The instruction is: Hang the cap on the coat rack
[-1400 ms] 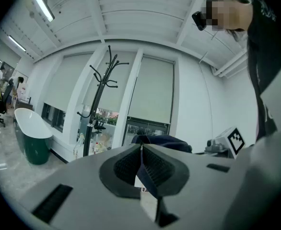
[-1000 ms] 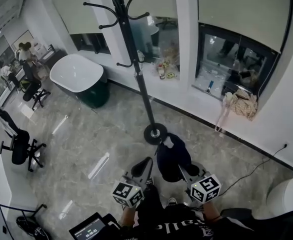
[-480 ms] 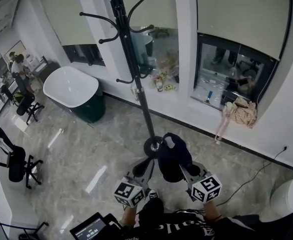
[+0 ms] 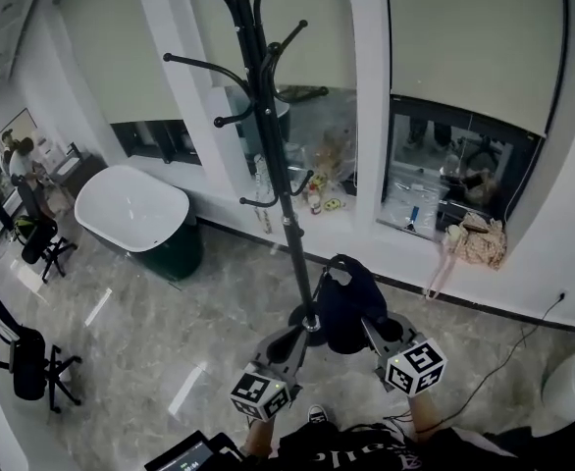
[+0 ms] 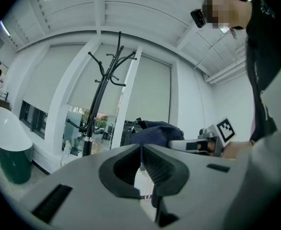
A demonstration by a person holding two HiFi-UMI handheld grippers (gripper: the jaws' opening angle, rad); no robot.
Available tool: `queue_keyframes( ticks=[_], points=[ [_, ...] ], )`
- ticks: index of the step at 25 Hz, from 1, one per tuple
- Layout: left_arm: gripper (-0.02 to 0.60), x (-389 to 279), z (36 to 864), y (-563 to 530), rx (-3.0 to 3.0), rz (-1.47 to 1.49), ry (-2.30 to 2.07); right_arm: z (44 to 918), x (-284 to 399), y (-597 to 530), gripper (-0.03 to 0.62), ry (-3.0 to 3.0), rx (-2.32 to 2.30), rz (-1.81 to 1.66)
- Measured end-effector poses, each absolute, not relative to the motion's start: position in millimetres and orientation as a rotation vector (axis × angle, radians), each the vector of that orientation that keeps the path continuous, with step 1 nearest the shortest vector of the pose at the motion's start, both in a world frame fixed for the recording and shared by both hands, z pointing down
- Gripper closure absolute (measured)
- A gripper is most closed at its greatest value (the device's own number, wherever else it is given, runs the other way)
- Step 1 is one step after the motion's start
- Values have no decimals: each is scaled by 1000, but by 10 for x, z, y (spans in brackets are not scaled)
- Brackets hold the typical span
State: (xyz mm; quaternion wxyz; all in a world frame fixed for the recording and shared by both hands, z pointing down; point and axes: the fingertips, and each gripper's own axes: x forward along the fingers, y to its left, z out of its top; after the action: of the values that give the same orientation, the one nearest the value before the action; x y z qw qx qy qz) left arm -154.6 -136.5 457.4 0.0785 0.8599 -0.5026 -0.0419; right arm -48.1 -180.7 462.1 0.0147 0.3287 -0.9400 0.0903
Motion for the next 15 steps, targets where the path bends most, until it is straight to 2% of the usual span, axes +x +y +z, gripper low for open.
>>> queue_keyframes(
  ticks=[8, 15],
  points=[
    [577, -1905, 4621, -1588, 2605, -122, -1430, 4072, -683, -2362, 562, -2979, 1162, 154],
    [577, -1922, 4675, -1771, 2615, -125, -1356, 3468, -596, -2765, 562, -2994, 1235, -23]
  ],
)
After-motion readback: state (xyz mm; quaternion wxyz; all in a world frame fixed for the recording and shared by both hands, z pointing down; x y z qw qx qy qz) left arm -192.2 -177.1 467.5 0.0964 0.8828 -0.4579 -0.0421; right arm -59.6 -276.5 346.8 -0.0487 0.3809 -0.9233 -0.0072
